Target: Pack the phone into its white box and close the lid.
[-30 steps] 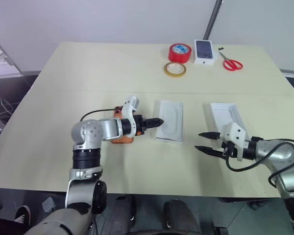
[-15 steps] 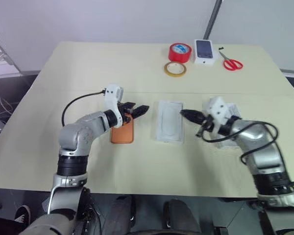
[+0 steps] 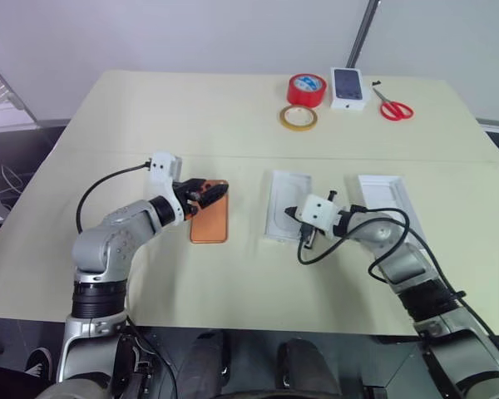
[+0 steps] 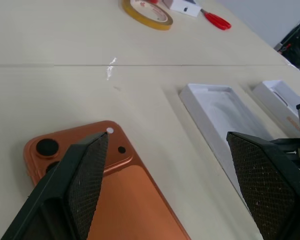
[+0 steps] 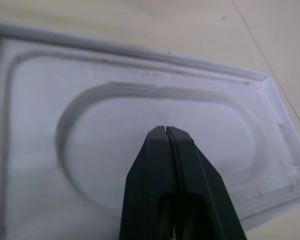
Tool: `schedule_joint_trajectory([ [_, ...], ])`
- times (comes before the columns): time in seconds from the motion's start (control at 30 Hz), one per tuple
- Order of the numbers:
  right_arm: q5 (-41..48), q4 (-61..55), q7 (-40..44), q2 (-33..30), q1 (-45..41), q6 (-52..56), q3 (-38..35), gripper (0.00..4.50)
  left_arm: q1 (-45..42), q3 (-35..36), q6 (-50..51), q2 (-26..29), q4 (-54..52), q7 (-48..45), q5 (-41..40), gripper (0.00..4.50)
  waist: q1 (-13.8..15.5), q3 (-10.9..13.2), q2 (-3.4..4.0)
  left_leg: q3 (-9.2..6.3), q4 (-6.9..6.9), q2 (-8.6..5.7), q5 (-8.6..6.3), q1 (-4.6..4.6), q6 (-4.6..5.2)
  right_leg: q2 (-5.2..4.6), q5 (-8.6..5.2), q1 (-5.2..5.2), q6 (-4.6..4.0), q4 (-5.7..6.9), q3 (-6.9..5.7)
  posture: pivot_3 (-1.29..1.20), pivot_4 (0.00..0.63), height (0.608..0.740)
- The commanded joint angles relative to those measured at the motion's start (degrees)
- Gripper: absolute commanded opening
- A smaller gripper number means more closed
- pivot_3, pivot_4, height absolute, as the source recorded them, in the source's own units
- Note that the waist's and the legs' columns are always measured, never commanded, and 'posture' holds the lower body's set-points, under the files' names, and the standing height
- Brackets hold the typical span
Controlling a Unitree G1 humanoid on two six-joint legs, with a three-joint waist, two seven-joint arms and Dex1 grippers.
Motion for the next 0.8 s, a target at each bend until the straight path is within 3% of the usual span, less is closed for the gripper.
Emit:
schedule_joint_trajectory([
  [0.03, 1.2, -1.4, 2.4, 0.0, 0.6, 0.7, 0.0, 0.05, -0.2, 1.4, 1.5, -0.1, -1.6, 0.4, -2.2, 3.97, 0.0, 0.0, 0.0, 0.0, 0.0, 0.0, 0.0, 0.0, 0.0, 0.0, 0.0, 0.0, 0.0, 0.0, 0.0, 0.0, 0.15, 0.728],
  [0.2, 6.7, -6.2, 8.5, 0.0, 3.8, 0.0, 0.3, 0.05, -1.6, 4.7, 7.9, 0.6, -0.3, 0.9, -7.2, 3.97, -0.1, 0.0, -0.01, -0.01, 0.0, 0.01, 0.0, 0.0, 0.01, 0.01, 0.0, 0.0, 0.0, 0.0, -0.01, 0.0, 0.15, 0.728],
  [0.47, 10.8, -8.2, 16.5, -5.0, 7.2, -3.1, -1.4, 0.05, -1.9, 7.1, 9.5, 5.5, 2.9, -1.4, -8.8, 3.97, 0.0, 0.0, -0.01, -0.05, 0.0, 0.03, -0.06, 0.02, 0.11, 0.03, 0.0, 0.03, 0.01, -0.01, -0.07, 0.0, 0.15, 0.728],
  [0.8, 15.5, -10.9, 11.8, 1.7, 2.8, 0.4, -4.5, 0.05, -1.5, 13.6, 16.0, 8.6, 4.6, -0.9, -14.8, 3.97, -0.6, 0.0, -0.03, -0.07, -0.08, 0.07, 0.04, 0.0, -0.08, 0.02, 0.0, -0.06, 0.0, 0.01, -0.03, 0.0, 0.15, 0.728],
])
